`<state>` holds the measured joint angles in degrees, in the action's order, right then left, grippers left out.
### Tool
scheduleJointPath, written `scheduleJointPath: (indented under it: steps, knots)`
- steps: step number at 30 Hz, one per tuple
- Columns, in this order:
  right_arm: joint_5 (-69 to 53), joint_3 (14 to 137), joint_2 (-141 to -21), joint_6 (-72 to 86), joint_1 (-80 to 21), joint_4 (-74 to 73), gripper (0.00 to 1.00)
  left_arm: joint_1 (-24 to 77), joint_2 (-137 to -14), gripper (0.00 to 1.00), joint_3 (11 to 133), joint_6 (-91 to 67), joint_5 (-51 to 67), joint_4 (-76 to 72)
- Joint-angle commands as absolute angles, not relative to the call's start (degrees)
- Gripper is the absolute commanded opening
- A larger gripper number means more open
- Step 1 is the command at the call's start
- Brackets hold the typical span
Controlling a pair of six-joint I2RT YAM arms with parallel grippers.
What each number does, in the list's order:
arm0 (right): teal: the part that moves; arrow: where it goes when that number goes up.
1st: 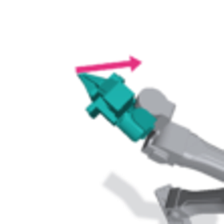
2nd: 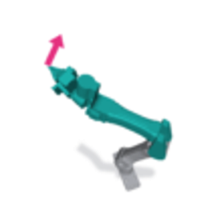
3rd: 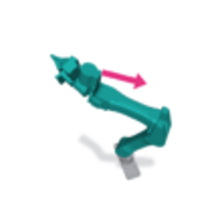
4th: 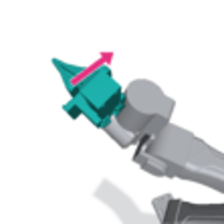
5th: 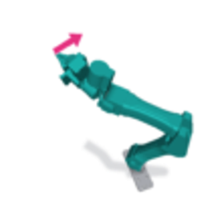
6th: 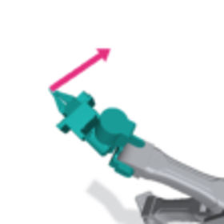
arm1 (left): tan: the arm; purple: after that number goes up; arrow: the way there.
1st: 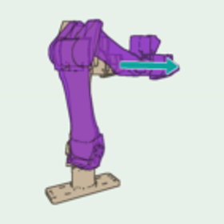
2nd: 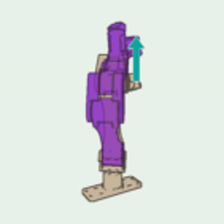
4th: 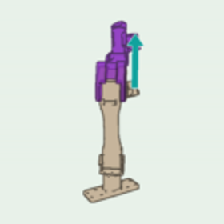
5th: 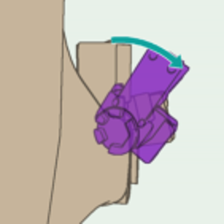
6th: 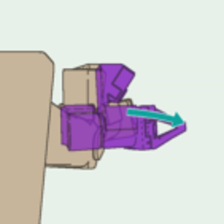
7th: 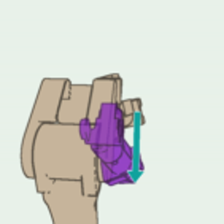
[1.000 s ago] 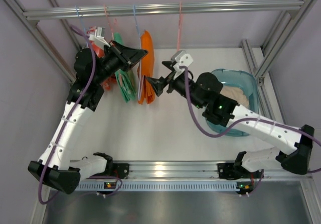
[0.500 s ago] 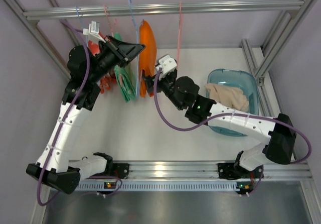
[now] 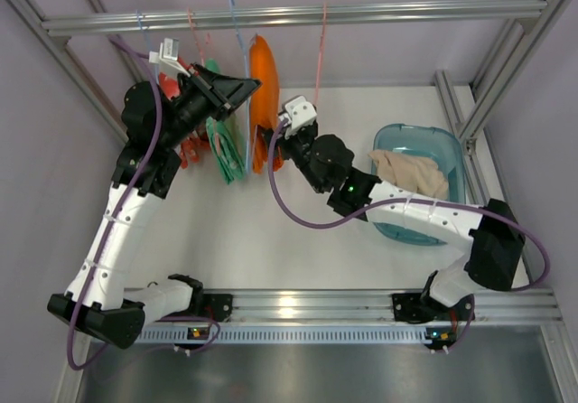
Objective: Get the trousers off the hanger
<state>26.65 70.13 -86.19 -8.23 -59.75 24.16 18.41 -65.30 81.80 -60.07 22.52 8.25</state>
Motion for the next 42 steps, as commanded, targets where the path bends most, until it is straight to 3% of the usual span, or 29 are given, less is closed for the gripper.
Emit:
scheduleJointPath:
  steps: [1,5,7,9,12,13,14,15,17,42]
  knots:
    - [27.6,71.3,-88.6,-9.7,-57.7,27.9,0.68,18.4,-62.7,0.00,86.0,-58.6,22.8,-5.5]
    - [26.0,73.0,-90.6,-10.4,-56.5,29.4,0.77,18.4,-62.8,0.00,85.7,-59.1,22.6,-5.5]
    - [25.8,73.9,-91.6,-9.8,-56.3,29.1,0.72,18.4,-62.6,0.00,85.4,-59.5,22.4,-5.0]
    - [25.7,74.9,-91.9,-9.8,-55.5,29.1,0.64,18.4,-62.4,0.00,85.2,-59.4,22.4,-4.7]
    - [25.8,75.2,-91.4,-9.4,-54.3,28.8,0.43,18.4,-62.1,0.00,84.9,-58.7,22.1,-3.5]
    - [25.7,75.3,-90.8,-9.2,-54.1,28.7,0.30,18.4,-62.0,0.00,84.8,-58.4,22.0,-3.3]
    - [25.6,75.5,-90.4,-9.1,-53.6,28.4,0.24,18.4,-61.8,0.00,84.7,-58.4,21.9,-3.1]
    - [25.1,75.5,-89.9,-9.1,-53.4,28.0,0.10,18.3,-61.9,0.00,84.6,-58.4,22.0,-3.1]
    - [24.2,75.8,-88.5,-9.5,-53.3,27.4,0.00,18.2,-61.8,0.00,84.2,-58.4,21.8,-3.1]
    - [7.5,90.5,-75.9,-3.7,-53.1,14.1,0.00,17.8,-58.3,0.00,70.1,-46.1,16.9,10.0]
